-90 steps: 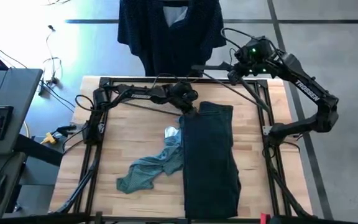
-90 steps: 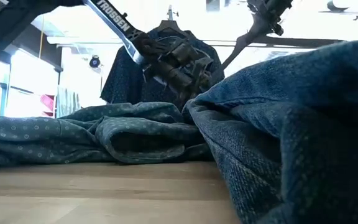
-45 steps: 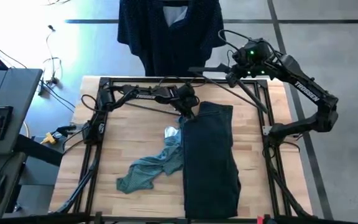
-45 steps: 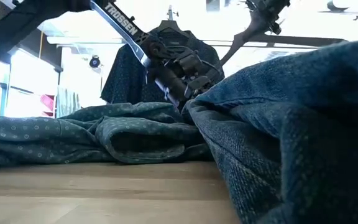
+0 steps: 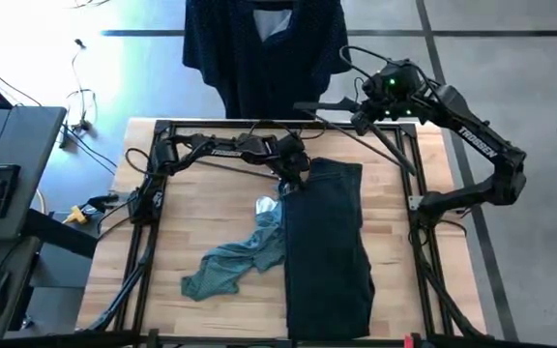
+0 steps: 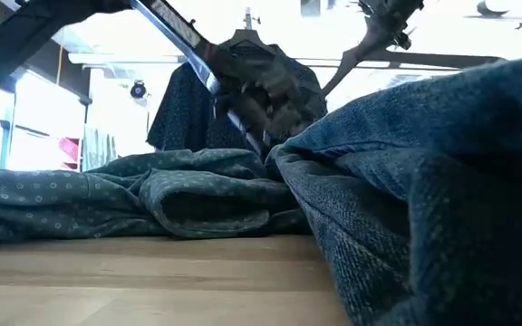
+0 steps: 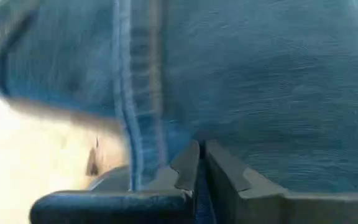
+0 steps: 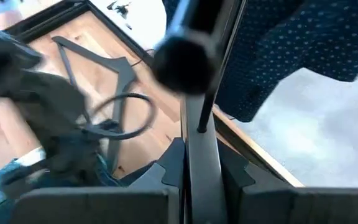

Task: Hang clothes
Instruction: Insert the hanger into the blue pants

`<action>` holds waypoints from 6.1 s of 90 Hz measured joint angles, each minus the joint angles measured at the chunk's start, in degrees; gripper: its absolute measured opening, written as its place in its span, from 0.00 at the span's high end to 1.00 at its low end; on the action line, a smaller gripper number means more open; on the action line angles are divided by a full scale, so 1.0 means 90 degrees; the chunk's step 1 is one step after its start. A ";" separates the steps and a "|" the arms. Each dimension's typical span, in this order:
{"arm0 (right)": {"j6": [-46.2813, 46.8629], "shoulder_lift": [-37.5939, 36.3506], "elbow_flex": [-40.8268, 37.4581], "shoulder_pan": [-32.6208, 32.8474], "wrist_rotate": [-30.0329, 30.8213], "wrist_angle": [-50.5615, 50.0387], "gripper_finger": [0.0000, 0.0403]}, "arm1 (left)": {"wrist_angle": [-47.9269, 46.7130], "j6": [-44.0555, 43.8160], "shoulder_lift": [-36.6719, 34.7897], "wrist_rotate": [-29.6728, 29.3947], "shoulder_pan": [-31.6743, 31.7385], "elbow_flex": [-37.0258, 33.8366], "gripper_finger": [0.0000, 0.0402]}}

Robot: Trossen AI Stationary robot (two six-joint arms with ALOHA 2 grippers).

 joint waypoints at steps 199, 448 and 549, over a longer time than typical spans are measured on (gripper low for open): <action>0.1039 -0.1170 0.0000 0.0100 0.1363 -0.0650 0.94 | 0.3392 0.0295 -0.0134 -0.0429 -0.0335 0.1538 1.00; 0.0709 -0.1255 0.0000 0.0097 0.1364 -0.0322 0.94 | 0.1657 -0.3113 0.0536 -0.1205 0.0009 0.2161 1.00; 0.0831 -0.1255 0.0000 0.0100 0.1293 -0.0063 0.94 | -0.3071 -0.4399 0.1269 0.0157 0.0790 0.3033 0.62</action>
